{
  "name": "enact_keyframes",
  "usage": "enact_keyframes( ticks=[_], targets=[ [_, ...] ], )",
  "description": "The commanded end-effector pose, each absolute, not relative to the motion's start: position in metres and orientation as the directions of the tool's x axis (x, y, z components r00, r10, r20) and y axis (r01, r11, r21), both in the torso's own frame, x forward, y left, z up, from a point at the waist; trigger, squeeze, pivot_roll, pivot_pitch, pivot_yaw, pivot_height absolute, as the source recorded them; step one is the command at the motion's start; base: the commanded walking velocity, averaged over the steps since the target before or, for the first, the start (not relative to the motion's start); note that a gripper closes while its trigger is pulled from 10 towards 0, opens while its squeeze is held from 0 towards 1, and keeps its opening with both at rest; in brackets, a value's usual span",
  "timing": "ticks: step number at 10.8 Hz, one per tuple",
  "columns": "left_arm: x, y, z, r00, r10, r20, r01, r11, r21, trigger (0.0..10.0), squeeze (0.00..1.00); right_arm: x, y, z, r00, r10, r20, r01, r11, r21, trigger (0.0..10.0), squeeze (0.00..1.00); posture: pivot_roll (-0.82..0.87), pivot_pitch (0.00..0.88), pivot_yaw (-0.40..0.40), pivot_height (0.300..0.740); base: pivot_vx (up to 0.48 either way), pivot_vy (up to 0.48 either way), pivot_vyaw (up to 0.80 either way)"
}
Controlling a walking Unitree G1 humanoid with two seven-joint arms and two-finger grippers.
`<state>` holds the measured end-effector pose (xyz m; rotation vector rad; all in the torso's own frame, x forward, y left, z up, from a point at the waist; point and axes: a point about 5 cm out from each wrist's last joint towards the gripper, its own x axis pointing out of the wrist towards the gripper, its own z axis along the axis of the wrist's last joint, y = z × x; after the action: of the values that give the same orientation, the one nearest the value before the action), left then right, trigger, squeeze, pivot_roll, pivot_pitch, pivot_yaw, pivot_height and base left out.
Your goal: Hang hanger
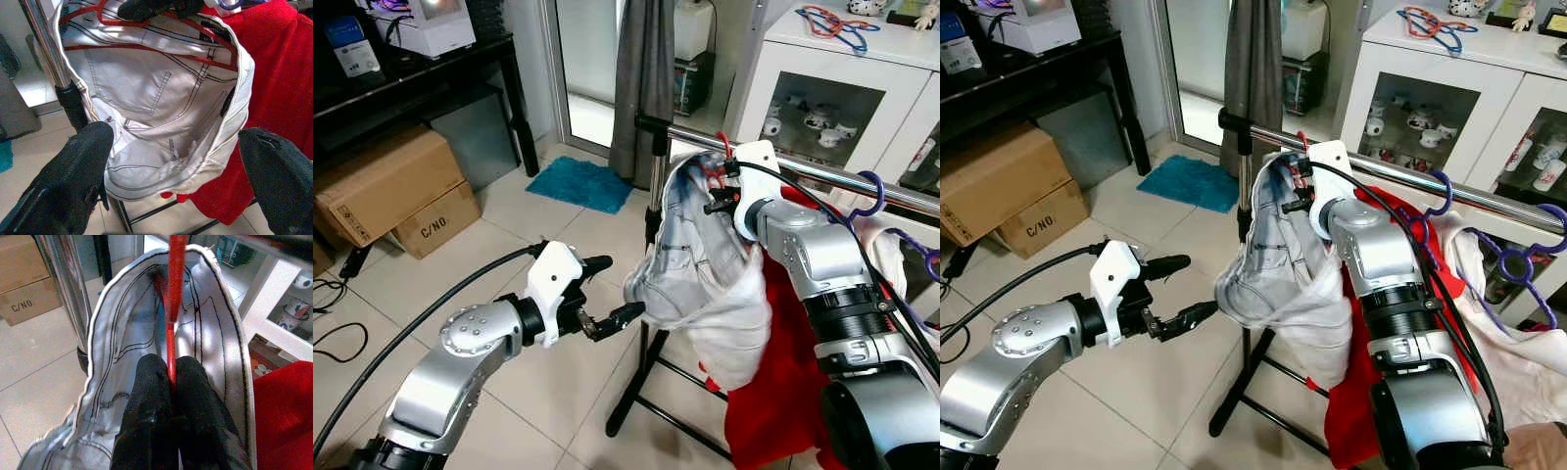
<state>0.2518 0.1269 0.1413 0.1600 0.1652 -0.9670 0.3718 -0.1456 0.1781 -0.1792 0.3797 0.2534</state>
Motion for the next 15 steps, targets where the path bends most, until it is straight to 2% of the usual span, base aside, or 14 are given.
enact_keyframes(
  ticks=[1,4,6,9,12,13,15],
  targets=[
    [0.255,0.126,0.145,0.551,-0.807,-0.213,0.833,0.546,0.086,10.0,0.00,0.370,-0.146,0.178,0.896,0.210,-0.392,-0.280,0.951,-0.132,0.0,0.00,0.00,0.000,0.035,0.740,0.000,0.000,0.00],
    [0.256,0.125,0.146,0.557,-0.803,-0.213,0.829,0.551,0.089,10.0,0.00,0.368,-0.146,0.176,0.892,0.208,-0.400,-0.285,0.948,-0.143,0.0,0.00,0.00,0.000,0.038,0.740,0.000,0.000,0.00],
    [0.259,0.125,0.147,0.586,-0.783,-0.208,0.809,0.580,0.098,10.0,0.00,0.367,-0.145,0.182,0.912,0.226,-0.343,-0.287,0.948,-0.139,0.0,0.00,0.00,0.000,0.040,0.740,0.000,0.000,0.00],
    [0.263,0.122,0.148,0.610,-0.773,-0.174,0.792,0.602,0.102,10.0,0.00,0.358,-0.157,0.197,0.942,0.219,-0.253,-0.252,0.962,-0.107,0.0,0.00,-0.02,0.000,0.050,0.740,0.000,0.000,0.00],
    [0.265,0.115,0.147,0.628,-0.761,-0.163,0.777,0.622,0.096,10.0,0.00,0.341,-0.158,0.211,0.949,0.256,-0.186,-0.270,0.962,-0.052,0.0,0.00,-0.03,0.000,0.049,0.740,0.000,0.000,0.00],
    [0.269,0.117,0.147,0.656,-0.738,-0.155,0.754,0.649,0.099,10.0,0.00,0.335,-0.157,0.215,0.947,0.273,-0.170,-0.283,0.959,-0.036,0.0,0.00,-0.03,0.000,0.049,0.740,0.000,0.000,0.00],
    [0.272,0.118,0.148,0.700,-0.701,-0.135,0.713,0.694,0.096,10.0,0.00,0.322,-0.151,0.204,0.926,0.309,-0.217,-0.319,0.948,-0.015,0.0,0.00,-0.02,0.000,0.033,0.740,0.000,0.000,0.00]
  ],
)
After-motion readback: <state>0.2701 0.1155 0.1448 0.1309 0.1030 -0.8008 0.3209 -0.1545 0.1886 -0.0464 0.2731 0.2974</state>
